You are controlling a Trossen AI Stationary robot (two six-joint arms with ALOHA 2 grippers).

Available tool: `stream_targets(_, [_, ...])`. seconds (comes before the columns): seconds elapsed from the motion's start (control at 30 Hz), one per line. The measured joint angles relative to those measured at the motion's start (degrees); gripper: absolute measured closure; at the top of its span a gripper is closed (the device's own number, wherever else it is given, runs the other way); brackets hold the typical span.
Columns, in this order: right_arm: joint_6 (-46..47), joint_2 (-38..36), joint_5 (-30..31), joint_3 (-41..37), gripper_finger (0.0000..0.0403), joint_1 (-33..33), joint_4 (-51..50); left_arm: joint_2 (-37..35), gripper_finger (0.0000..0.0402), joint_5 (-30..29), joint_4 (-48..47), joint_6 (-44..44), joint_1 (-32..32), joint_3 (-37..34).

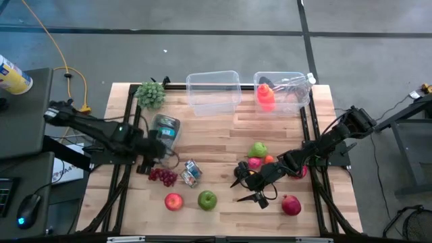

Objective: Pick & Place Food Item
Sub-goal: Put the red grapes into the left transparent bin

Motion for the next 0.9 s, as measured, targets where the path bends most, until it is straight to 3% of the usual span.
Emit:
stream_targets(0.13, [0.6,0.0,0.0,0.0,0.0149,0.0,0.0,3.0,0.0174,-2.7,1.6,-12.1,-10.0,0.0])
stream_targets(0.37, [2.9,0.0,0.0,0.0,0.0149,0.2,0.0,10.7,0.0174,-6.5,5.0,-23.6,-22.1,0.0])
stream_targets(0.6, [6.1,0.0,0.0,0.0,0.0149,0.3,0.0,16.3,0.0174,-10.0,4.8,-32.5,-26.4,0.0])
stream_targets(0.9, [6.7,0.0,0.0,0.0,0.0149,2.9,0.1,20.9,0.0174,-14.6,4.8,-38.7,-27.0,0.0])
